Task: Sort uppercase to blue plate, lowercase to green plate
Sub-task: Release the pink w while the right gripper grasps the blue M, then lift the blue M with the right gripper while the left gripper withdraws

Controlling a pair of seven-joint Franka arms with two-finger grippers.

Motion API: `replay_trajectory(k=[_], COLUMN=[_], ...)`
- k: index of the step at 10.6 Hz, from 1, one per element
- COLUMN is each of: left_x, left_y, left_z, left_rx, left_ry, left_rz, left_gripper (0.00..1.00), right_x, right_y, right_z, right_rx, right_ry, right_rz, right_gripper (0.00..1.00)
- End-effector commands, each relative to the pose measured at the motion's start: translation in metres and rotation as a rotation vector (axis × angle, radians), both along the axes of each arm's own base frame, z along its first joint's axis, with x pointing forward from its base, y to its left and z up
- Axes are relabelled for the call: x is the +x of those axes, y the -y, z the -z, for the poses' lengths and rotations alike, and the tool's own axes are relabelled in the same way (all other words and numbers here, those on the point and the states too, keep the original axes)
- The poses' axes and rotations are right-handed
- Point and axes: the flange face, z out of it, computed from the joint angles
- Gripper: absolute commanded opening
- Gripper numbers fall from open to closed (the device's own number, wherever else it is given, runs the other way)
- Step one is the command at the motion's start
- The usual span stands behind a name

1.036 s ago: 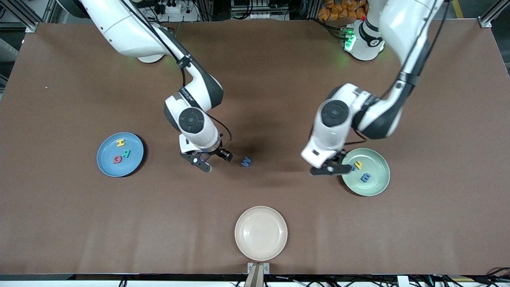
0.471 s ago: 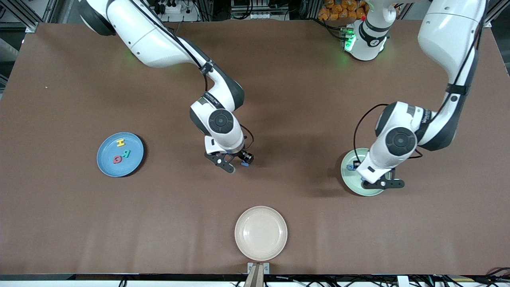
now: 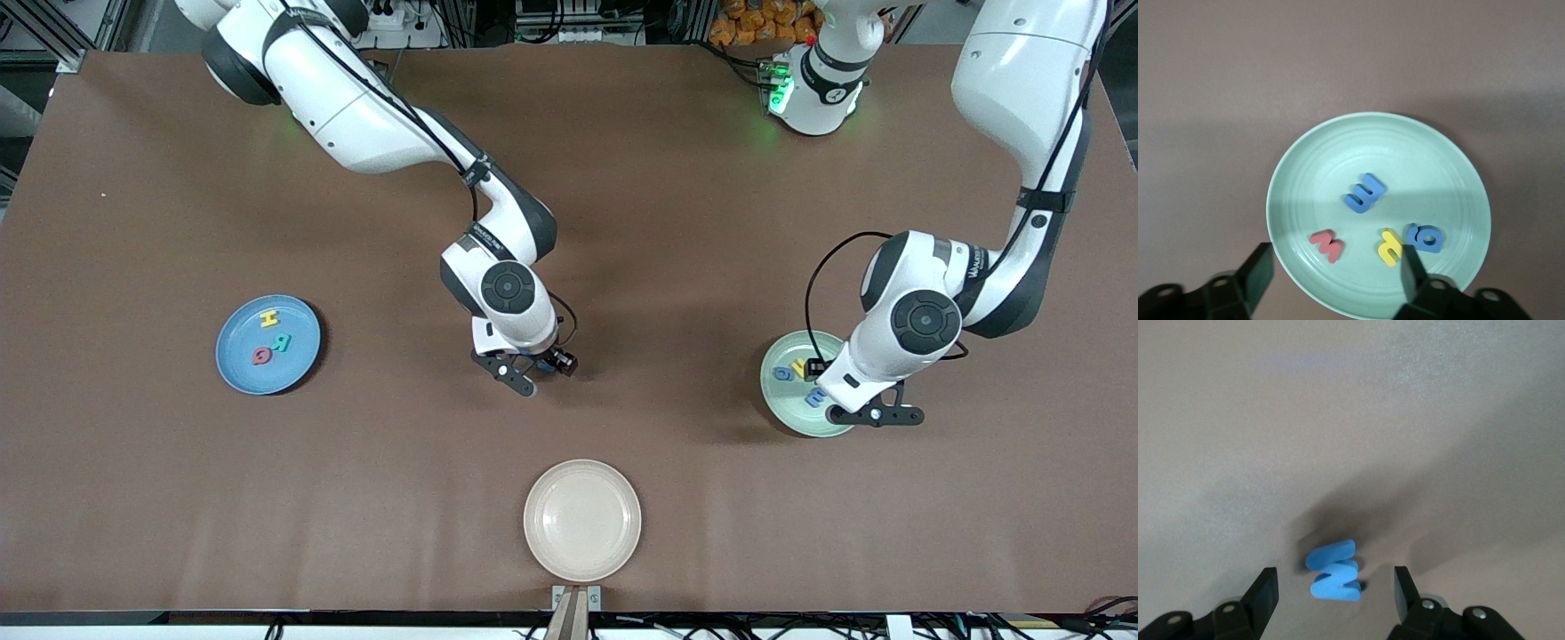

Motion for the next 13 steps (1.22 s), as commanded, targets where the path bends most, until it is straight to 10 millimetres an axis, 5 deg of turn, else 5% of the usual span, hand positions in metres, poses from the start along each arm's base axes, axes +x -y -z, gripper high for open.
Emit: replay_trajectory(k=[1, 5, 13], left_x=[-0.002, -0.005, -0.049], left_y=[-0.003, 0.019, 0.001], left_z=[-0.042, -0.151, -0.292], left_rx=[0.022, 0.063, -0.104], left_ry=[0.037, 0.013, 0.054], left_rz=[0.016, 0.022, -0.112], left_gripper=[1.00, 1.00, 1.00], right_x=[0.005, 0.002, 0.000], right_y=[-0.004, -0.004, -0.006], right_z=[0.004, 0.015, 0.016], right_rx=[-0.006, -0.014, -0.018], right_ry=[0.021, 0.020, 0.023], right_rz=[0.015, 0.012, 0.004], right_gripper=[0.79, 0.71, 0.41])
